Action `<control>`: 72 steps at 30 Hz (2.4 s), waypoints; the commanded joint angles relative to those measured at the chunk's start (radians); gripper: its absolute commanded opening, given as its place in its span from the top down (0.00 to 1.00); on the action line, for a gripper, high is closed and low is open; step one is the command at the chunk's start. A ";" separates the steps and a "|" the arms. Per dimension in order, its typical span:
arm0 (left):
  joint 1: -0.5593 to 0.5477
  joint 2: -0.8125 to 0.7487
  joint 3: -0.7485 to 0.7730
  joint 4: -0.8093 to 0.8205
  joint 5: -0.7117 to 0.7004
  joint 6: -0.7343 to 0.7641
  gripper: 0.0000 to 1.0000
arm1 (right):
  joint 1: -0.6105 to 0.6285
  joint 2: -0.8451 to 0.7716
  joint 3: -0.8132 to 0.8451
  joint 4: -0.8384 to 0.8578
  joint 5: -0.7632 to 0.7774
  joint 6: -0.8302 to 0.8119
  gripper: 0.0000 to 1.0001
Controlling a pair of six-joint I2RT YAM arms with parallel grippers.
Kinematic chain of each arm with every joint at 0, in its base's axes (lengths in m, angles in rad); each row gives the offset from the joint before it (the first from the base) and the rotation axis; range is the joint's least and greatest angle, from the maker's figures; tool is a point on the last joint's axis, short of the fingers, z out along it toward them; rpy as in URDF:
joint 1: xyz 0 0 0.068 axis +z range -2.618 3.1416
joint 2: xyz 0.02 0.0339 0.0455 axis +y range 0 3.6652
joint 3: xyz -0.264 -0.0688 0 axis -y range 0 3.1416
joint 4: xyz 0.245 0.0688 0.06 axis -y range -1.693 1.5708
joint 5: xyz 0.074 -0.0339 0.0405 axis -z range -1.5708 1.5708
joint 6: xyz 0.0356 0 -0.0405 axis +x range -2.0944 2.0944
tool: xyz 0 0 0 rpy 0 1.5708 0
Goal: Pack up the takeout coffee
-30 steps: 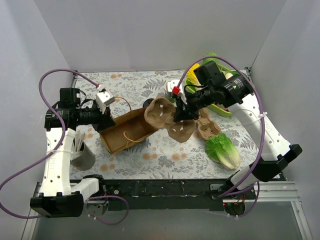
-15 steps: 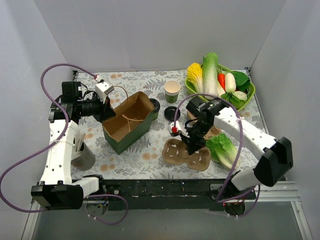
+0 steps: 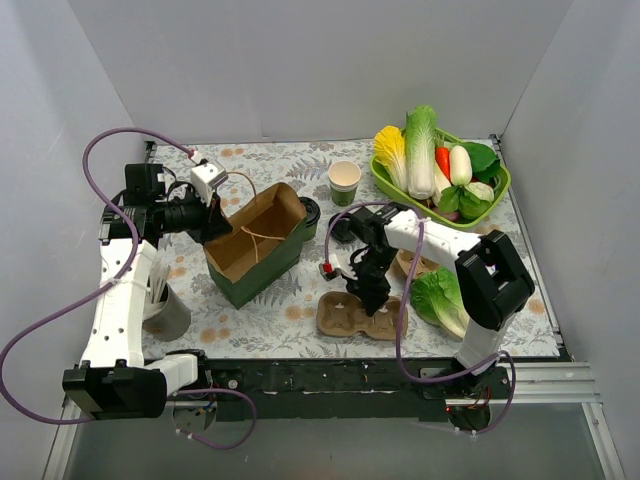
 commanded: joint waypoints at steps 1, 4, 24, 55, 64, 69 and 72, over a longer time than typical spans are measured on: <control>-0.002 0.002 -0.008 0.008 0.008 -0.013 1.00 | 0.005 -0.032 0.051 0.030 -0.003 0.024 0.58; -0.002 -0.001 -0.015 0.018 0.006 -0.020 1.00 | 0.005 -0.101 0.017 0.069 0.000 0.051 0.47; -0.004 -0.009 -0.047 0.036 0.015 -0.056 1.00 | 0.156 -0.426 -0.380 0.672 0.301 0.594 0.44; -0.007 -0.019 -0.074 0.062 -0.003 -0.067 1.00 | 0.222 -0.325 -0.386 0.655 0.364 0.591 0.49; -0.009 -0.025 -0.088 0.064 -0.005 -0.072 1.00 | 0.222 -0.323 -0.391 0.649 0.371 0.568 0.60; -0.007 -0.022 -0.082 0.067 -0.006 -0.066 0.99 | 0.222 -0.346 -0.311 0.552 0.379 0.509 0.83; -0.007 -0.013 -0.076 0.071 -0.002 -0.067 0.87 | 0.222 -0.348 -0.227 0.453 0.377 0.497 0.92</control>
